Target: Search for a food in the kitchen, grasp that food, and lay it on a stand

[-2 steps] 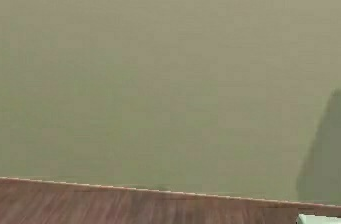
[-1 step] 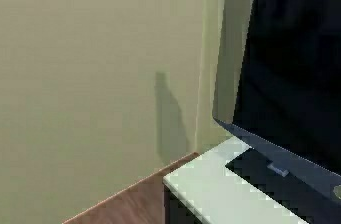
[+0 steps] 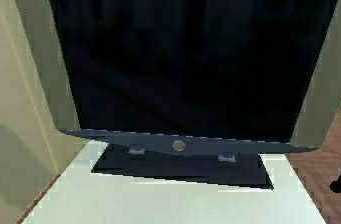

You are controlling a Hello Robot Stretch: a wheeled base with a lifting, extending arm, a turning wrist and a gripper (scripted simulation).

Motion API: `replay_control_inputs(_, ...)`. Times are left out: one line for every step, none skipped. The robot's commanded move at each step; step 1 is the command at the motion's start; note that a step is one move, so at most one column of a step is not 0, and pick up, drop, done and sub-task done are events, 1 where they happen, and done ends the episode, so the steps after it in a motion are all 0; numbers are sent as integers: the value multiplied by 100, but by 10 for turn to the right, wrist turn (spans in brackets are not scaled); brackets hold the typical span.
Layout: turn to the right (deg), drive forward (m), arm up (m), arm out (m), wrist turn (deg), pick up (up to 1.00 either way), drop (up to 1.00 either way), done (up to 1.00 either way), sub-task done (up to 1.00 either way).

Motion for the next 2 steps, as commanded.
replay_control_inputs(60,0,0,0,0,0,0,0,0)
replay_control_inputs(-450,0,0,0,0,0,0,0,0)
